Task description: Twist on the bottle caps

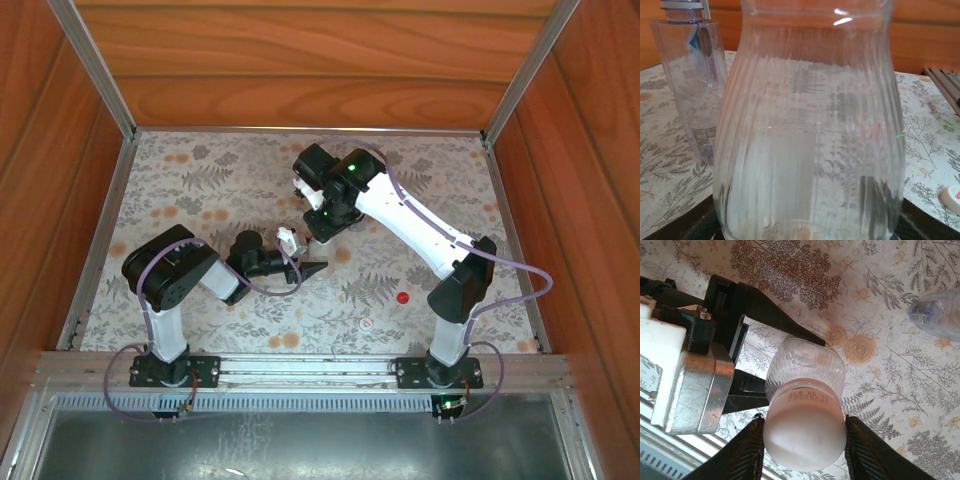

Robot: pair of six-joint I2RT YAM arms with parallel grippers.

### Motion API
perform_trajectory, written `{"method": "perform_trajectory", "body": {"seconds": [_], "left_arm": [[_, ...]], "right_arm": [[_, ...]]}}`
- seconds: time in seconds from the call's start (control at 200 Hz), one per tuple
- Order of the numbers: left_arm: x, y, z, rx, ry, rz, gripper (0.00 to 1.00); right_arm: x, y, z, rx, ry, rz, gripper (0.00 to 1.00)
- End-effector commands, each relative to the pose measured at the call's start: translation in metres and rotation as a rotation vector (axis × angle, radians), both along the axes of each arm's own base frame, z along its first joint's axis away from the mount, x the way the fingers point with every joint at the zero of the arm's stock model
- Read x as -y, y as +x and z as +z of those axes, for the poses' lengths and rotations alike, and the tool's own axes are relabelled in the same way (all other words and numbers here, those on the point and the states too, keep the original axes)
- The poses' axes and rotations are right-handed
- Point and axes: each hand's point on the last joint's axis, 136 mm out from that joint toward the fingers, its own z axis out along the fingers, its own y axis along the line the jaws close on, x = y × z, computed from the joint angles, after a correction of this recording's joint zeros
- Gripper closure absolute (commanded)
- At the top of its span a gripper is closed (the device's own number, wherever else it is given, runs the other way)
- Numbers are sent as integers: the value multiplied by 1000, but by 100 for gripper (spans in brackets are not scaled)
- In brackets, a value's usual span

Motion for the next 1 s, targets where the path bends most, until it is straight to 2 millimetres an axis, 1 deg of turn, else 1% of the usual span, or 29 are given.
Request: {"method": "perform_trajectory", "body": {"seconds": [0.0, 0.33, 0.545, 0.585, 0.645, 0.845, 0.9, 0.995], "left_arm": [[-3, -1, -18, -47, 47, -4, 38], [-3, 0, -19, -53, 47, -5, 41], [-3, -1, -19, -55, 48, -7, 41], [-3, -1, -19, -54, 49, -5, 41], [-3, -1, -18, -53, 48, -5, 41], [-3, 0, -18, -55, 47, -5, 41], [-2, -1, -19, -58, 48, -6, 41], [-3, 0, -18, -61, 47, -3, 41]], "right_arm": [[1, -5, -9, -25, -28, 6, 55], [3, -11, -17, -67, -49, -5, 55], [2, -9, -13, -60, -41, -7, 53], [2, -9, -12, -58, -40, -7, 51], [1, -9, -9, -52, -29, -7, 45], [-2, -4, 7, 3, 24, -21, 23], [-2, -1, 14, 31, 49, -42, 20], [-5, 4, 26, 82, 120, -67, 20]]}}
